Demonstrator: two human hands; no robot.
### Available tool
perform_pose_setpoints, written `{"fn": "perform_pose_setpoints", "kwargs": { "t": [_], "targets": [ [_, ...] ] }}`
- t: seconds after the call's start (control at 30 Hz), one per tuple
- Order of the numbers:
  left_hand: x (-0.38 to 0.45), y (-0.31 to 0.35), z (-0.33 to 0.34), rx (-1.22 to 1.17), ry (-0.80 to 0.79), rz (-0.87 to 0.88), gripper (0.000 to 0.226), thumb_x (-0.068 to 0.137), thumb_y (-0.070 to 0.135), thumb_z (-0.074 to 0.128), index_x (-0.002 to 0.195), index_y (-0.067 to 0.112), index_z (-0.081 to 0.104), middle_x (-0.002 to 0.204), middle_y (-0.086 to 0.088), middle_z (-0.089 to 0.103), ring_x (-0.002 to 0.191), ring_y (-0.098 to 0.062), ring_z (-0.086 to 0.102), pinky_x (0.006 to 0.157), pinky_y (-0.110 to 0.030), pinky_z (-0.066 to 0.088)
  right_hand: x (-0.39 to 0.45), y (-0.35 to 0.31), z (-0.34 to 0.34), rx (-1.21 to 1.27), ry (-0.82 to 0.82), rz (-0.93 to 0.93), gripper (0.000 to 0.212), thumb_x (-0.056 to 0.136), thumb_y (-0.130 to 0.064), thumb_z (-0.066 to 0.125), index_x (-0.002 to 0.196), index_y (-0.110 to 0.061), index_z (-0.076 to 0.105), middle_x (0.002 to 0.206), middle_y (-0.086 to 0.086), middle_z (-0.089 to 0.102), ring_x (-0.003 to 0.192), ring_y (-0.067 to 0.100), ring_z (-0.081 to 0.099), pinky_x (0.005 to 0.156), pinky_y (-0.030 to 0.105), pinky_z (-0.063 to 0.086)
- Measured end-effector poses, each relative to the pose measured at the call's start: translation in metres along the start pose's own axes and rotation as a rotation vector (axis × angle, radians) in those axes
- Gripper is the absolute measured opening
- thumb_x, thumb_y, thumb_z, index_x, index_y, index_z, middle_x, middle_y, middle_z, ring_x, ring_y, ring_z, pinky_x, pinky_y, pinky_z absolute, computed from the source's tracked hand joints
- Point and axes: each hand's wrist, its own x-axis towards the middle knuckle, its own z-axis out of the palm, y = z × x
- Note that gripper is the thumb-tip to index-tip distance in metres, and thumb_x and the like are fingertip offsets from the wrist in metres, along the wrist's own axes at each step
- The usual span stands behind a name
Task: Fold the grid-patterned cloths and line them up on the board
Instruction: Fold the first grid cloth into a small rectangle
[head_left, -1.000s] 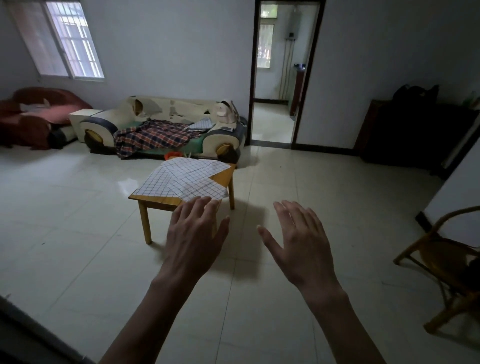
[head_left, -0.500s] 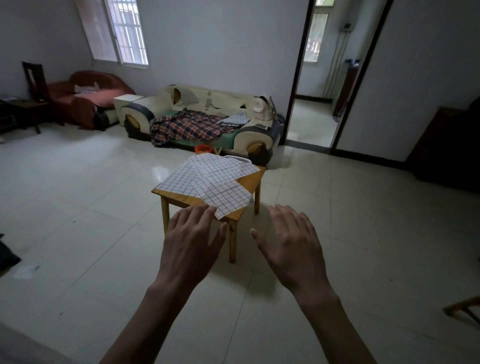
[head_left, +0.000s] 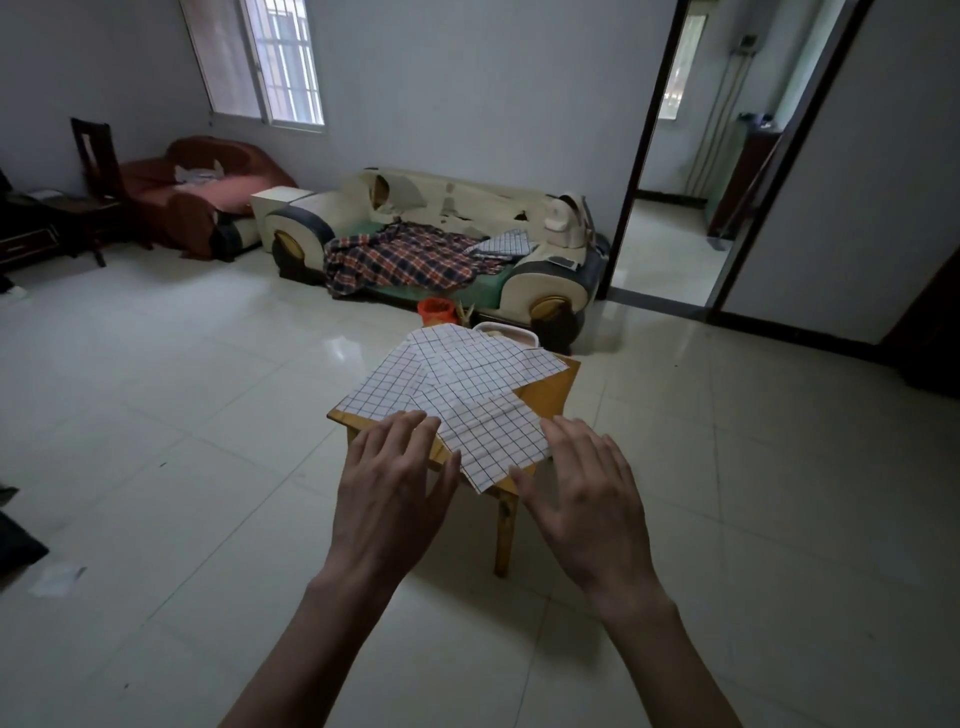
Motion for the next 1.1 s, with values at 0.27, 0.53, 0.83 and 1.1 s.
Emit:
{"fn": "perform_pose_setpoints", "kwargs": {
  "t": [0.27,0.53,0.83,1.1],
  "targets": [
    [0.063,-0.037,0.052,-0.039,-0.032,0.027,0.056,0.102,0.049,0.041,0.131,0.009,0.067,0.132,-0.01,0.069,0.126,-0.029,0.063,0.103,-0.047,0.052,0.073,0.001,0.045,0.011,-0.001,0.022,0.071,0.103,-0.069,0.029,0.151,-0.019,0.045,0.155,0.005,0.051,0.147,0.023,0.043,0.122,0.04,0.025],
    [0.123,-0.056,0.116,-0.067,-0.101,0.022,0.056,0.103,0.05,0.041,0.134,0.011,0.065,0.136,-0.009,0.068,0.13,-0.028,0.06,0.106,-0.048,0.052,0.141,0.032,0.084,-0.025,-0.025,0.013,0.07,0.103,-0.065,0.032,0.154,-0.019,0.044,0.161,0.006,0.044,0.152,0.023,0.035,0.125,0.041,0.018],
    [0.21,-0.068,0.201,-0.054,-0.148,0.017,0.052,0.103,0.048,0.043,0.135,0.012,0.065,0.134,-0.007,0.068,0.129,-0.026,0.059,0.107,-0.045,0.049,0.229,0.086,0.15,-0.013,-0.09,0.008,0.072,0.104,-0.068,0.025,0.158,-0.023,0.036,0.168,0.002,0.032,0.158,0.018,0.019,0.128,0.043,0.01],
    [0.279,-0.07,0.277,-0.041,-0.166,-0.021,0.052,0.102,0.046,0.045,0.135,0.012,0.066,0.134,-0.007,0.068,0.128,-0.027,0.061,0.107,-0.044,0.048,0.309,0.141,0.215,0.063,-0.159,0.016,0.07,0.104,-0.065,0.032,0.16,-0.022,0.033,0.167,0.001,0.033,0.158,0.017,0.019,0.129,0.045,0.015]
  ]
}}
